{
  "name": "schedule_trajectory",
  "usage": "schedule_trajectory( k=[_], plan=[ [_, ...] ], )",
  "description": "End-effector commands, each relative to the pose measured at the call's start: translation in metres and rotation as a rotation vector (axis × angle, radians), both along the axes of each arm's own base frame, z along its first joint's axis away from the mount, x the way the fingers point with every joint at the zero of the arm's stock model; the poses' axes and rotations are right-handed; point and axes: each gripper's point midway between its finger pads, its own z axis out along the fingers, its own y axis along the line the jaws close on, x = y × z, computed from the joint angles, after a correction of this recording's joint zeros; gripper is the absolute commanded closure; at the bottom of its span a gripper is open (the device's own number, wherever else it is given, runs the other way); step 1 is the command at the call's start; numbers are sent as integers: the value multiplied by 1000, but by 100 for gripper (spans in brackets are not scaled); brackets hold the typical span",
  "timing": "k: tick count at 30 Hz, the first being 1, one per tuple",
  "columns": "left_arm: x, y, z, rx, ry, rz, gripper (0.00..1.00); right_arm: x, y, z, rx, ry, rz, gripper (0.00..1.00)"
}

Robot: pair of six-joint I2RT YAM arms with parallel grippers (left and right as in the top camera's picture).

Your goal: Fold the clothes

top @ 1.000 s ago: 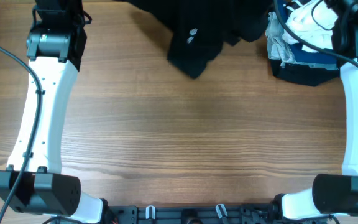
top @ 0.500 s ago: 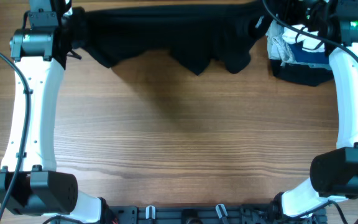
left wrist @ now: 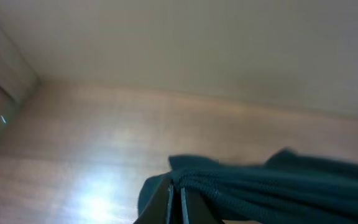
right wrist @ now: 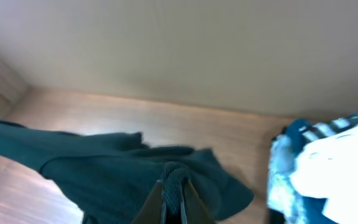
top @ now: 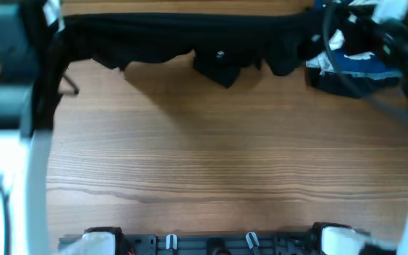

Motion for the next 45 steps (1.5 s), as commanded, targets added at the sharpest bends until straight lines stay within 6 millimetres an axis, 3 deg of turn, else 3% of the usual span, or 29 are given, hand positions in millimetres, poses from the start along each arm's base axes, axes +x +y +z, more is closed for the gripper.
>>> schedule_trajectory(
  k=[1, 5, 9, 14, 17, 20, 22, 24, 25, 30, 33, 36, 38, 39, 41, 42, 45],
  plan=[
    [-58, 9, 64, -21, -194, 72, 96, -44, -16, 39, -62, -110, -92, 96],
    [-88, 8, 94, -32, -304, 65, 96, -73, -13, 58, -79, -174, -96, 96],
    [-85, 8, 104, -34, -344, 65, 96, -71, -15, 60, -84, -186, -107, 96],
    [-33, 6, 65, -24, -215, 65, 96, -32, -16, 40, -68, -130, -80, 96],
    [9, 4, 41, -19, -168, 66, 96, -2, -11, 35, -44, -140, -27, 96],
    [57, 1, 32, 3, -200, 56, 96, 44, -13, 29, -16, -172, -31, 96],
    [91, 1, 39, 20, -285, 55, 96, 77, -12, 32, 2, -239, -32, 96],
    [121, 0, 62, 18, -441, 55, 96, 105, -14, 46, 27, -344, -39, 96],
    [125, -1, 75, 12, -505, 56, 96, 113, -16, 55, 34, -393, -51, 96],
    [117, -1, 137, -4, -726, 59, 96, 117, -34, 104, 26, -593, -149, 96],
    [114, 5, 144, -1, -733, 69, 96, 115, -40, 115, 12, -627, -186, 96],
    [123, 6, 113, 3, -615, 61, 96, 127, -39, 93, 15, -562, -180, 96],
    [135, 6, 64, 12, -445, 58, 96, 142, -32, 58, 24, -454, -146, 96],
    [144, 7, 12, 23, -269, 57, 94, 156, -24, 13, 27, -320, -101, 96],
    [145, 7, -38, 32, -98, 54, 91, 165, -17, -33, 25, -182, -69, 96],
    [143, 8, -66, 36, -1, 54, 96, 168, -13, -61, 25, -98, -55, 96],
    [127, 11, -149, 17, 291, 78, 96, 166, 1, -131, 20, 117, 9, 96]
  ],
)
